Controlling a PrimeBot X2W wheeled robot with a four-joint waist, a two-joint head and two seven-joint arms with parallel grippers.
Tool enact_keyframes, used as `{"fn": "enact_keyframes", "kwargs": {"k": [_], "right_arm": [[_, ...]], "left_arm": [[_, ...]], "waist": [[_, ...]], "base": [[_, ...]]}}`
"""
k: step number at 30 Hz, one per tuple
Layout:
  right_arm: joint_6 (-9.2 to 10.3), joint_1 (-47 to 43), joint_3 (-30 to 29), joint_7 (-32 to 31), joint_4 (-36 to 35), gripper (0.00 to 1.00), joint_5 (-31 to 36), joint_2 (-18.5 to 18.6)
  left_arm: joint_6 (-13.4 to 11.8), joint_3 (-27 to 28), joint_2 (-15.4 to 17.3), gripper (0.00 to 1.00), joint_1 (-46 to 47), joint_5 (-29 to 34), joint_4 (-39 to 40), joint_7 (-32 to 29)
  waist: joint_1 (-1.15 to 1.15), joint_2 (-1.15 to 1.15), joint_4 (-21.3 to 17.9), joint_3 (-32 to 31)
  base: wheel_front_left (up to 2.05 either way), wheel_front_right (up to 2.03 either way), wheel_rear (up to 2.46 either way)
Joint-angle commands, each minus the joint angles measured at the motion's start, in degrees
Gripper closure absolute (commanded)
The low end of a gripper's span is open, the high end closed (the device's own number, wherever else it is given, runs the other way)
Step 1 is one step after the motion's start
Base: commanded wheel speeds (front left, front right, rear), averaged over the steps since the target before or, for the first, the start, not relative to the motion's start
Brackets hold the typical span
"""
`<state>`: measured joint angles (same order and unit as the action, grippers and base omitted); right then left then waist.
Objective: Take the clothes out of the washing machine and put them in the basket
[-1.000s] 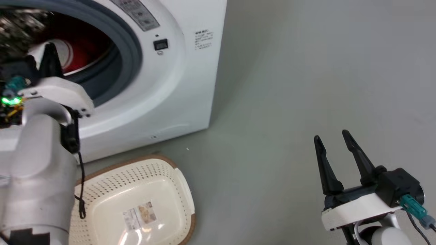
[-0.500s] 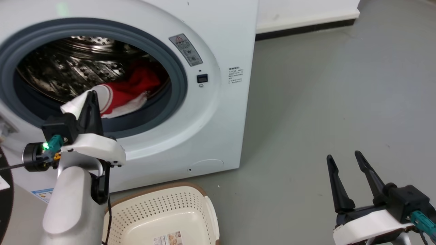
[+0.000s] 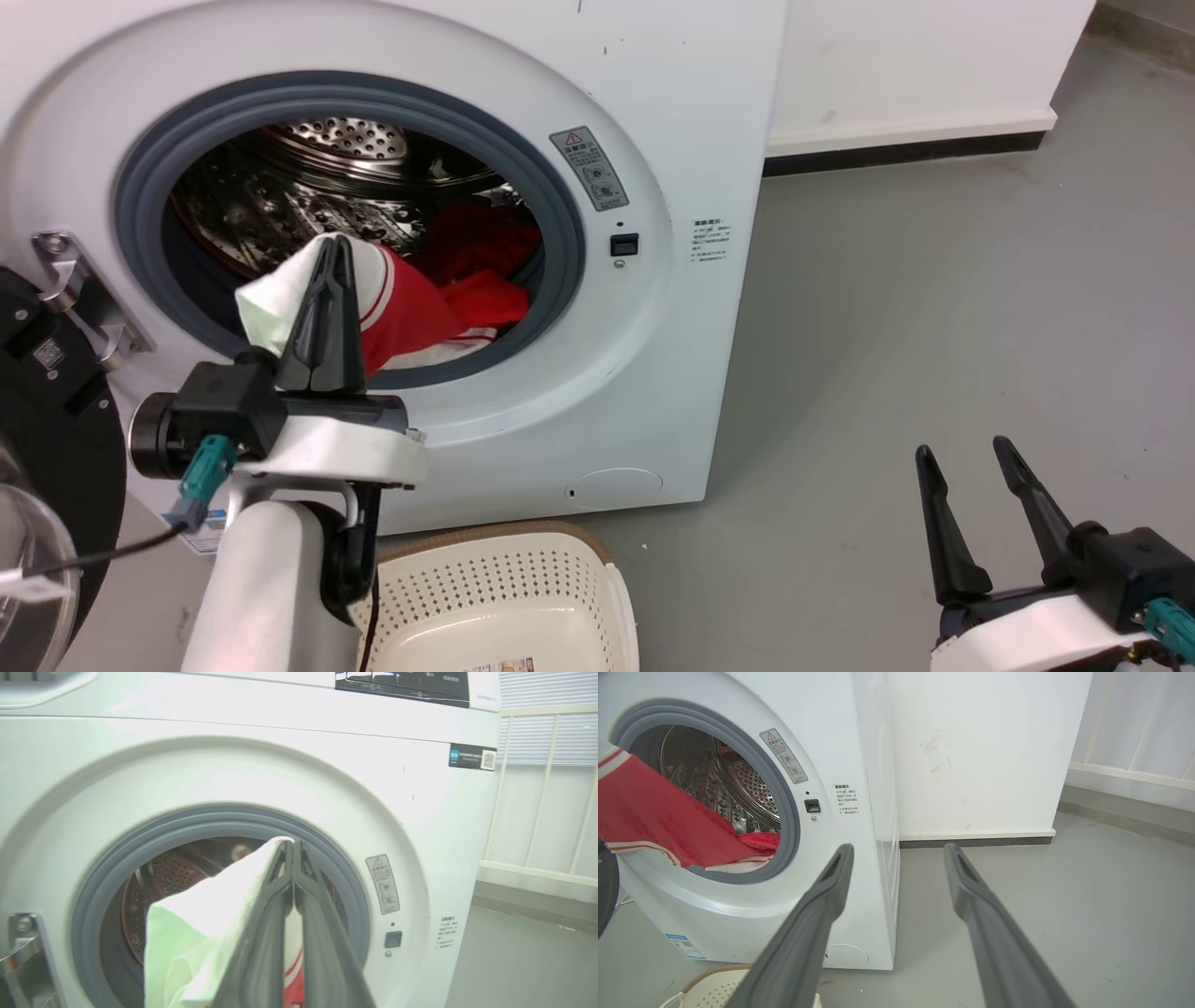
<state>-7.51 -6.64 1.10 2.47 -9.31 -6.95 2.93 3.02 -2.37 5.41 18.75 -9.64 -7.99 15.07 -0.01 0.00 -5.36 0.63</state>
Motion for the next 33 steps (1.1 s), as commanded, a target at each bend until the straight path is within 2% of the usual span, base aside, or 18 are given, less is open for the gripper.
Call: {"fn": "enact_keyframes", "kwargs": {"k": [1,7,9,10,14,23,33], "right_arm": [[0.04,-0.72,0.01,-0.32,-0.54,0.0,0.55,-0.1],[0.04,-1.5,-0.05,-0.98,-1.27,0.0,0.8,-0.1],[0.04,-1.64,-0.03,-1.25,-1.54,0.0,0.95,-0.1],[0.04,-1.88,-0.13,-1.55,-1.93,0.0,1.07,-0.1],[0.04,-1.55,0.23,-1.63,-2.48,0.0,1.03,-0.09],[0.04,1.43,1.07,-1.28,-3.27,0.0,1.12,-0.1],[0.04,6.29,1.95,-0.06,-3.05,0.0,0.79,-0.1]], "left_arm": [[-0.19,-0.66,-0.21,1.0,-1.24,0.42,2.33,0.15],[-0.68,-2.83,-0.81,1.0,-3.83,0.8,10.49,-0.59],[-0.97,-3.64,-0.95,1.0,-4.85,0.94,14.18,-1.03],[-1.47,-4.44,-1.07,1.0,-6.81,1.0,18.64,-2.37],[-2.37,-5.18,-1.26,1.0,-10.15,0.46,21.49,-4.35],[-4.47,-5.03,-1.77,1.0,-15.78,-2.96,11.67,-3.15],[-3.8,-5.45,-2.19,1.0,-9.68,-4.56,-2.57,-0.17]], "waist": [[0.01,0.0,0.5,-0.24],[0.01,0.0,1.45,-0.63],[0.01,0.0,1.76,-0.65],[0.01,0.0,2.38,-0.56],[0.01,0.0,2.74,0.35],[0.01,0.0,2.37,6.13],[0.01,0.0,1.14,16.37]], "base": [[0.0,0.0,0.0],[0.0,0.0,0.0],[0.0,0.0,0.0],[0.0,0.0,0.0],[0.0,0.0,0.0],[0.0,0.0,0.0],[0.0,0.0,0.0]]}}
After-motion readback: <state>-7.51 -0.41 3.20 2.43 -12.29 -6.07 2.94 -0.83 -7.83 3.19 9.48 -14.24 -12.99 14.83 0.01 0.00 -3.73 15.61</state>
